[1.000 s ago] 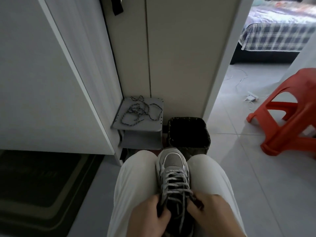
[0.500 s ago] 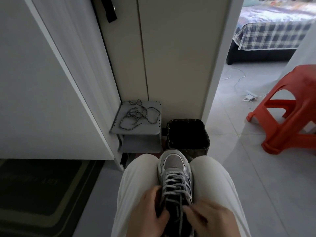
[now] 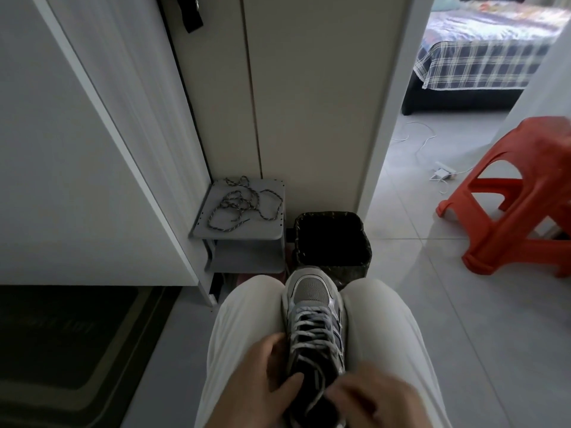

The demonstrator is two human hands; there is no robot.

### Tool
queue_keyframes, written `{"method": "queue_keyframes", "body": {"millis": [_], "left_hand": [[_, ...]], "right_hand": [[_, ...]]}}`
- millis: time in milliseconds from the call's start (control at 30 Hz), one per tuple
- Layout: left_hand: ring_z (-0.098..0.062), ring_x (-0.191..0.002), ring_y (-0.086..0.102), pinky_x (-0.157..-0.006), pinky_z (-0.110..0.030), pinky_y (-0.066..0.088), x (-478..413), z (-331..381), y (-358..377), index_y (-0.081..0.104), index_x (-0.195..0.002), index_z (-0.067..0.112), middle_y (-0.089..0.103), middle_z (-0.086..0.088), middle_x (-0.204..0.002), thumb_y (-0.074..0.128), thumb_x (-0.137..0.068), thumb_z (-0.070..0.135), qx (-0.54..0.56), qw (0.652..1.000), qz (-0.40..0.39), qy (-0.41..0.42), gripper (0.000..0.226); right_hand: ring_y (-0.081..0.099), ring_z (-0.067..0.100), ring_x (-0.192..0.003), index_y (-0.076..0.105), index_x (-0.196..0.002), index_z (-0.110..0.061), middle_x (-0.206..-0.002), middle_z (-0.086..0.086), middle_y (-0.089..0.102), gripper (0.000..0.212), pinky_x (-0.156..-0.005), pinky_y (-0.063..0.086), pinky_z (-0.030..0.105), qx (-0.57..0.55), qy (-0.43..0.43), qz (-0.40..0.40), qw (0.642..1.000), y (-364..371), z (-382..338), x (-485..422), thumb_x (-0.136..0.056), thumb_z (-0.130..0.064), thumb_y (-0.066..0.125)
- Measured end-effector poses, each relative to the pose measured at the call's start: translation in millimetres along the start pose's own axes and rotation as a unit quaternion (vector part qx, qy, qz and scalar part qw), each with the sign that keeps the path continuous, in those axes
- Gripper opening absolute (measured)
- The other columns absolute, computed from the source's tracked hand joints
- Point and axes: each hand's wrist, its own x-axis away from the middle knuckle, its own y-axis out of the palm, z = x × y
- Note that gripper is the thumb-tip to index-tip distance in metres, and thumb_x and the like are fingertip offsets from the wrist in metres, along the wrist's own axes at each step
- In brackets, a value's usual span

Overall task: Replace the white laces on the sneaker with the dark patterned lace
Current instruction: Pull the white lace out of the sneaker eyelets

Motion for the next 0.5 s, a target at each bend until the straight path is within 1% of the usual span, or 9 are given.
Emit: {"method": "queue_keyframes", "body": {"millis": [33,67,100,167,267,333,367,433,500], "left_hand": [[0.003,-0.107,0.055,-0.095,-0.025,0.045,2.0,1.0,-1.6,0.042,-0.124,0.036,0.055,0.015,-0.120,0.073,-0.076,0.033,0.000,1.000,0.015,0.012,0.058],[0.004,-0.104,0.055,-0.093,-0.024,0.046,4.3,2.5,-2.4,0.044,-0.122,0.035,0.055,0.014,-0.119,0.075,-0.076,0.027,0.003,0.999,0.034,0.027,0.056],[0.005,-0.102,0.055,-0.091,-0.024,0.047,6.3,4.8,-2.3,0.046,-0.121,0.034,0.056,0.014,-0.117,0.075,-0.076,0.024,0.005,0.997,0.054,0.047,0.055],[0.005,-0.101,0.055,-0.087,-0.022,0.048,10.0,12.6,-0.2,0.049,-0.114,0.037,0.055,0.012,-0.114,0.075,-0.074,0.021,0.000,0.990,0.092,0.106,0.050],[-0.001,-0.102,0.055,-0.084,-0.019,0.047,11.2,20.9,10.5,0.058,-0.090,0.035,0.056,0.013,-0.109,0.065,-0.071,0.026,-0.042,0.961,0.173,0.213,0.022],[0.000,-0.103,0.052,-0.087,-0.011,0.041,10.2,23.7,18.5,0.061,-0.079,0.030,0.053,0.017,-0.112,0.061,-0.068,0.030,-0.059,0.949,0.193,0.241,0.011],[0.000,-0.104,0.049,-0.088,-0.008,0.038,9.3,22.8,22.0,0.064,-0.076,0.029,0.052,0.017,-0.114,0.063,-0.067,0.030,-0.076,0.945,0.194,0.251,0.009],[-0.001,-0.110,0.044,-0.090,-0.013,0.039,6.9,18.5,27.0,0.069,-0.080,0.026,0.052,0.015,-0.122,0.068,-0.066,0.026,-0.110,0.945,0.177,0.252,0.014],[-0.004,-0.120,0.040,-0.093,-0.021,0.042,4.2,16.2,29.5,0.070,-0.092,0.027,0.043,0.017,-0.131,0.069,-0.069,0.025,-0.124,0.955,0.161,0.218,0.023]], "right_hand": [[0.044,-0.024,-0.075,0.056,-0.052,-0.033,-0.056,-0.021,0.056,0.024,-0.060,0.030,-0.004,-0.080,0.022,0.009,0.997,4.0,9.4,-2.3,-0.063,-0.039,0.077],[0.050,-0.012,-0.062,0.058,-0.059,-0.033,-0.061,-0.018,0.058,0.025,-0.056,0.035,0.001,-0.105,0.077,-0.002,0.991,6.1,15.5,-3.6,-0.067,-0.026,0.081],[0.050,-0.003,-0.056,0.058,-0.062,-0.035,-0.064,-0.017,0.059,0.031,-0.054,0.037,0.005,-0.149,0.098,-0.007,0.984,9.6,21.1,-3.5,-0.066,-0.018,0.083],[0.052,0.002,-0.057,0.057,-0.071,-0.036,-0.065,-0.016,0.060,0.033,-0.055,0.038,0.007,-0.138,0.130,-0.034,0.981,15.4,23.9,-5.4,-0.066,-0.016,0.083],[0.054,0.002,-0.059,0.058,-0.073,-0.034,-0.072,-0.020,0.062,0.028,-0.056,0.040,0.009,-0.122,0.142,-0.039,0.982,23.2,20.5,-8.7,-0.072,-0.015,0.079],[0.055,0.002,-0.060,0.058,-0.073,-0.033,-0.074,-0.023,0.062,0.026,-0.057,0.041,0.011,-0.119,0.161,-0.032,0.979,25.2,20.3,-10.6,-0.073,-0.016,0.077],[0.055,0.003,-0.062,0.058,-0.073,-0.032,-0.072,-0.020,0.062,0.024,-0.057,0.042,0.013,-0.115,0.163,-0.039,0.979,24.4,20.8,-12.3,-0.073,-0.017,0.077],[0.055,0.003,-0.063,0.060,-0.071,-0.028,-0.065,-0.011,0.060,0.021,-0.057,0.041,0.012,-0.110,0.154,-0.065,0.980,22.6,21.3,-14.5,-0.073,-0.019,0.078],[0.054,0.003,-0.061,0.060,-0.068,-0.027,-0.062,-0.009,0.058,0.021,-0.056,0.039,0.010,-0.109,0.129,-0.078,0.983,20.8,21.9,-16.8,-0.074,-0.016,0.077]]}}
